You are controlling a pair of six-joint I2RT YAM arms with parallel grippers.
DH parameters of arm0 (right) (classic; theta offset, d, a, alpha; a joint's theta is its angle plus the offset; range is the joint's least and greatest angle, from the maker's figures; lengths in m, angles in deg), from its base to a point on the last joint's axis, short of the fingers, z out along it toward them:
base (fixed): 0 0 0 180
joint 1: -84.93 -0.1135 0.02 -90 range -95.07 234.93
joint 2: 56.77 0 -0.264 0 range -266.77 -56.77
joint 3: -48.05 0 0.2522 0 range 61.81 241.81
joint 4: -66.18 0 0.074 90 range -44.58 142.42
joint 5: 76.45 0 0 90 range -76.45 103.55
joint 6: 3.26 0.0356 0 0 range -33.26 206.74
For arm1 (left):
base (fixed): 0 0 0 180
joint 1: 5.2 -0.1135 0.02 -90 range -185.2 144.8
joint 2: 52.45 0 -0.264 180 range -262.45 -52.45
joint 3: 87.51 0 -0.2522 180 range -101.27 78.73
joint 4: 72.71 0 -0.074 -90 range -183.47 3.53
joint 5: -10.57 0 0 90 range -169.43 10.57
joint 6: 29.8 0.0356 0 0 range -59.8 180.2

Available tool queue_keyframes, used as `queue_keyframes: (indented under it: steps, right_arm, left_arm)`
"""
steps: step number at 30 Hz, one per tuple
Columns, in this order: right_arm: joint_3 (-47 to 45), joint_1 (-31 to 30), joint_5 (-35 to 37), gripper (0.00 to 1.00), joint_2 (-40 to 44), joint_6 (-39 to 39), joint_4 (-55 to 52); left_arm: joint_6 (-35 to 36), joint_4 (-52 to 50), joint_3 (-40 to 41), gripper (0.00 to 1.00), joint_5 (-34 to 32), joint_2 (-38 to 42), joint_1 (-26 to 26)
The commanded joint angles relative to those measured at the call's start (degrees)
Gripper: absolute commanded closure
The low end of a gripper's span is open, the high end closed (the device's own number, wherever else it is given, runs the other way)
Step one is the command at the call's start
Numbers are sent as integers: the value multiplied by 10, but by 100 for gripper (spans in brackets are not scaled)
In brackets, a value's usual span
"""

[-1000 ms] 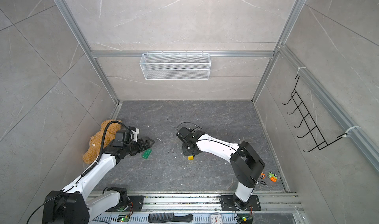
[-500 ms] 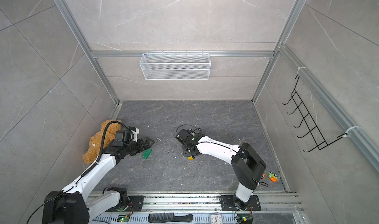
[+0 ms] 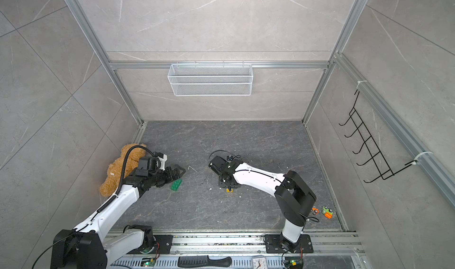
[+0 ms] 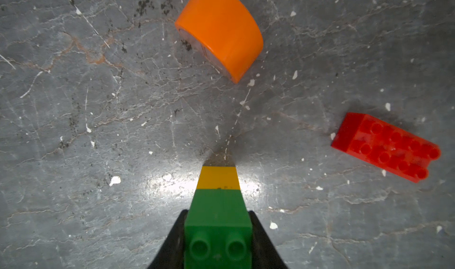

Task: Assemble an ice cream with lego
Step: Assemble the lego brick with the lego brick.

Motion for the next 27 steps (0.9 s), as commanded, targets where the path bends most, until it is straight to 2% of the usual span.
queue_keyframes:
  steps: [1,4,7,12,17,19,22,27]
  right_arm:
    - [-46,-3,-36,100,-49,-17,-36]
    - [-57,-2,-41,100,-55,-33,-36]
    - [-78,9,-96,100,-75,-61,-9]
    - [-56,14,-137,100,-122,-84,-22]
    - [-41,12,-142,100,-125,-99,-42]
    - [-49,9,-132,100,-120,-90,-48]
    - [-63,-9,-159,100,-106,-58,-17]
    - [-14,-51,-156,100,-115,6,-21]
  left_arm:
    - [15,-4,-25,0,0,5,2]
    - [14,-6,-23,1,-2,9,2]
    - [15,-4,-24,1,0,10,2]
    - [16,-8,-25,1,0,9,2]
    - [14,-11,-22,1,-5,17,2]
    - [15,-13,-23,1,-6,17,2]
    - [16,-14,-24,1,-8,16,2]
    - [15,-15,-23,0,-12,16,2]
